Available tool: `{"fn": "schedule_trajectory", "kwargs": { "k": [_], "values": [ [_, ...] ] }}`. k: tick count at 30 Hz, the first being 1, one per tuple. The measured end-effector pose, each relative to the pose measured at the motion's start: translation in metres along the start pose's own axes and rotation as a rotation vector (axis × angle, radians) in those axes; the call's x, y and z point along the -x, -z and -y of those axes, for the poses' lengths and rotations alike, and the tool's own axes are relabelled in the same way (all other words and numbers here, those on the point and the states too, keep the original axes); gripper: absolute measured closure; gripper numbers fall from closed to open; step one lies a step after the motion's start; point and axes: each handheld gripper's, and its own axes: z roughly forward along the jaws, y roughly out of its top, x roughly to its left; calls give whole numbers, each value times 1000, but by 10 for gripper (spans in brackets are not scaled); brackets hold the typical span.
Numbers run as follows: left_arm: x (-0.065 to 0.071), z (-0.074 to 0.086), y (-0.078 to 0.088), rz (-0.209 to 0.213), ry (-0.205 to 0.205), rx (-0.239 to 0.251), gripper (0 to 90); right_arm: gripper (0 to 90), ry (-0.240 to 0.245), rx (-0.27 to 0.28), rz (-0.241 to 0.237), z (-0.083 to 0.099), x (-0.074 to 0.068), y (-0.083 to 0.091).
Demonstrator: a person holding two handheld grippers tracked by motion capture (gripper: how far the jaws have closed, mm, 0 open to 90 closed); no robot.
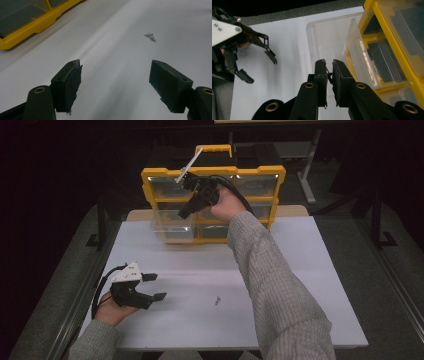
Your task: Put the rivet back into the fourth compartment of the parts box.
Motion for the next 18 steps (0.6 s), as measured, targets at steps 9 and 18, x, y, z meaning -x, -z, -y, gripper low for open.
{"fn": "schedule_trajectory", "kwargs": {
  "k": [9, 18],
  "values": [
    [-1, 0, 0, -1, 1, 4, 251, 809, -12, -34, 22, -5, 3, -21],
    [-1, 0, 1, -1, 2, 7, 251, 790, -34, -60, 25, -4, 5, -33]
  ]
}}
